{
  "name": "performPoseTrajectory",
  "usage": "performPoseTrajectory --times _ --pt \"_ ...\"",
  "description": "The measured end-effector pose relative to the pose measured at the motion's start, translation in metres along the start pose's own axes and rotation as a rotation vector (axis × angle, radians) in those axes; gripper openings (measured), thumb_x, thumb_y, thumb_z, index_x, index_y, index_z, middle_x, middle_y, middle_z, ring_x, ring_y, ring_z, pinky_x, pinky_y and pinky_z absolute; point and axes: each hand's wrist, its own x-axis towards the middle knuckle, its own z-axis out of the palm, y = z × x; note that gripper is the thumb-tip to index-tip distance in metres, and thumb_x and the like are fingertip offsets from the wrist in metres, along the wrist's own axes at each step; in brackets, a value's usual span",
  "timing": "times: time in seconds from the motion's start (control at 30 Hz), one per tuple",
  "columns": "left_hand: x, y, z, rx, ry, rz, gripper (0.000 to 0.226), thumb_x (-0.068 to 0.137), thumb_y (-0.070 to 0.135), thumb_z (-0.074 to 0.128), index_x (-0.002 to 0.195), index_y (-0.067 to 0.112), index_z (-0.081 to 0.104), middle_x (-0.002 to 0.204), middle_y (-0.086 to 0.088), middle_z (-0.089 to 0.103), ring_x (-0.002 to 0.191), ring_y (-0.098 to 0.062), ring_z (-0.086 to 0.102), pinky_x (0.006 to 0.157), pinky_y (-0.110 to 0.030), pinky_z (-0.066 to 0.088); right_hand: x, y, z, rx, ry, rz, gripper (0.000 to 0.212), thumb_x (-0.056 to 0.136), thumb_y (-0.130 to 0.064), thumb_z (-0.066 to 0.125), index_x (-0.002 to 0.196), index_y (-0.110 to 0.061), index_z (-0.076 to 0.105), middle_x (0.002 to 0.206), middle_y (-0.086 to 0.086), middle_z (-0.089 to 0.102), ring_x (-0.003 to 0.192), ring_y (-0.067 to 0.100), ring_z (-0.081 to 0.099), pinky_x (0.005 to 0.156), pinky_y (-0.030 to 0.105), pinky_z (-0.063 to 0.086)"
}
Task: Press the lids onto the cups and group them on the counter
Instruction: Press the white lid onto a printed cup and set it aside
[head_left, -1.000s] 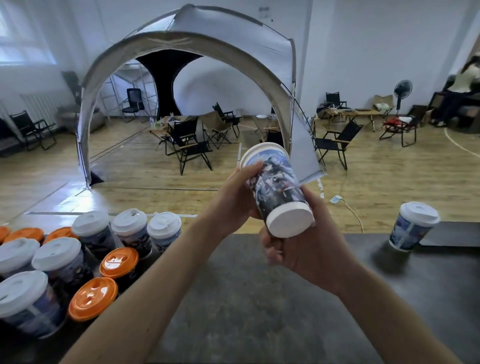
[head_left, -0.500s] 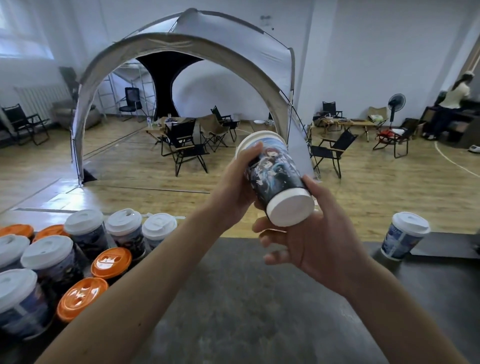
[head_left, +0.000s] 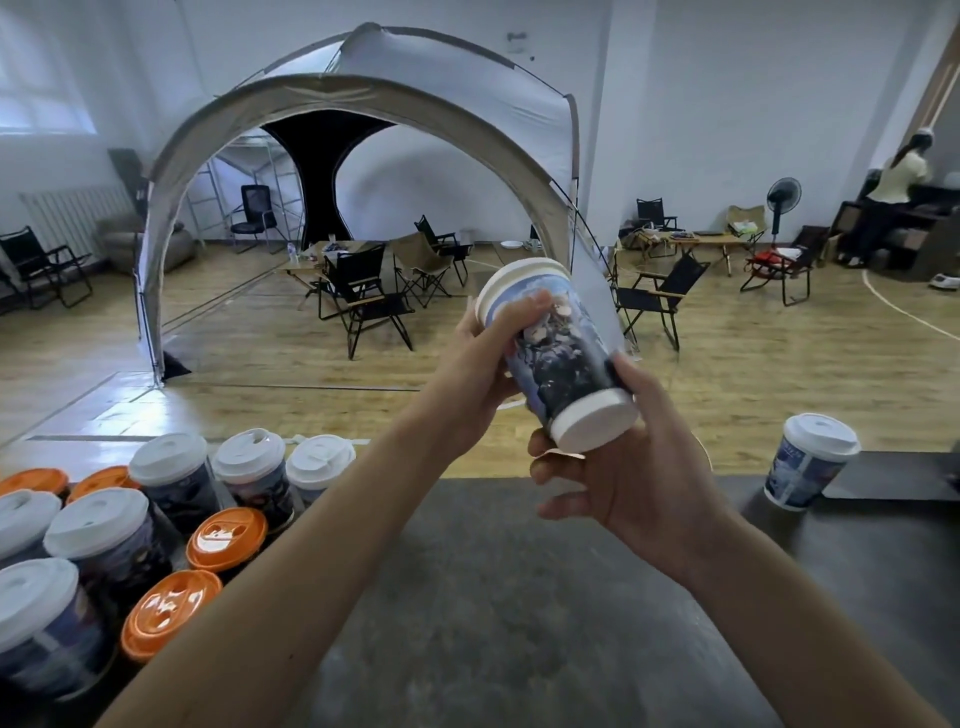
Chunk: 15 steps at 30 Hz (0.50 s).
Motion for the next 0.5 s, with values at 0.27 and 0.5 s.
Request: performPoseTrajectory --times 0.27,0.5 --pt "0.0025 0.0026 0.0023 -0.114 -0.138 -0.008 0.073 0.09 0.035 0.066 0.146 -0.003 0.039 0.119 -0.024 0.06 0.09 -0.028 0.07 0.06 -0.031 0.058 -0.0076 -0.0096 0.002 0.171 -0.049 0.069 0.076 0.091 -0.068 0.037 0.117 0.0 0.059 0.064 0.008 0.055 0.05 0.015 0.05 0.041 0.024 0.047" --pt "0.0087 0.0082 -0.0005 -0.026 -0.034 0.076 0.078 0.076 0.035 0.081 0.142 0.01 0.046 0.128 -0.024 0.064 0.109 -0.039 0.069 0.091 -0.051 0.059 -0.0066 -0.0025 0.0041 -0.441 0.227 -0.212 0.063 0.088 -0.063 0.056 0.101 -0.002 0.064 0.07 0.012 0.061 0.06 0.023 0.06 0.053 0.042 0.059"
